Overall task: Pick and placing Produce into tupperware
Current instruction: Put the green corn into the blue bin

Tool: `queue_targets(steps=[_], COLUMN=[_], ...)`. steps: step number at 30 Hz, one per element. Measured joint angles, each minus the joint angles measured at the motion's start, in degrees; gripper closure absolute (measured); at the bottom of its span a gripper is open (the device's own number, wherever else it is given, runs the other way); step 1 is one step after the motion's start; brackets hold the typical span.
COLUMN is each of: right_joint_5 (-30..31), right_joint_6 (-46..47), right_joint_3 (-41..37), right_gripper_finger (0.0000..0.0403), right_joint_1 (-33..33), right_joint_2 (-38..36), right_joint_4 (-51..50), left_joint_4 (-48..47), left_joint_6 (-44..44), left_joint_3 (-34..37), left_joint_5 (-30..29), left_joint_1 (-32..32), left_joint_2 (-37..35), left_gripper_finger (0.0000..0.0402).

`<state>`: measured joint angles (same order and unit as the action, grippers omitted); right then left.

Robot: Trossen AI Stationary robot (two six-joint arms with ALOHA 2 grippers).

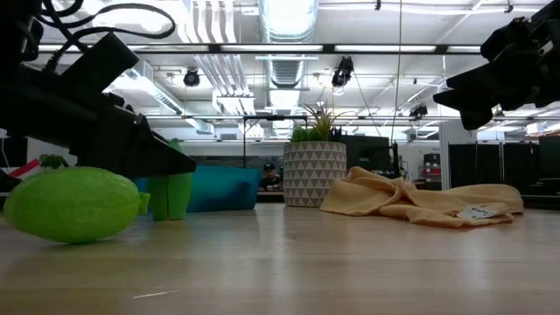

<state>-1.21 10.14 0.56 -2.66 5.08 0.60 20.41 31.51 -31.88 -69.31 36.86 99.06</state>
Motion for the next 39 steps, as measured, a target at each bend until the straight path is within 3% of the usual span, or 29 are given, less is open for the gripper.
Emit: queue_targets(steps=[19,34,39], right_joint_5=[1.33,1.33,1.35], right_joint_6=[-0.07,-0.07,-0.07], right_joint_3=[0.0,0.0,0.0], right_gripper_finger=[0.0225,0.0225,0.0225], right_joint_1=[0.0,-0.02,-0.02], right_joint_2=[0.0,0.0,0.0], right_joint_4=[-0.04,-0.06,-0.07], left_joint_4=[0.06,0.06,0.06], left_joint_6=[2.7,2.61,2.55], left_joint_3=[0.02,0.02,0.02], left_joint_5=[4.63,4.75,4.79], left_joint_1=[-0.71,-0.89,-0.89], left_joint_2=[2.36,2.34,2.31], left_gripper_finger=[0.0052,0.0052,0.0072])
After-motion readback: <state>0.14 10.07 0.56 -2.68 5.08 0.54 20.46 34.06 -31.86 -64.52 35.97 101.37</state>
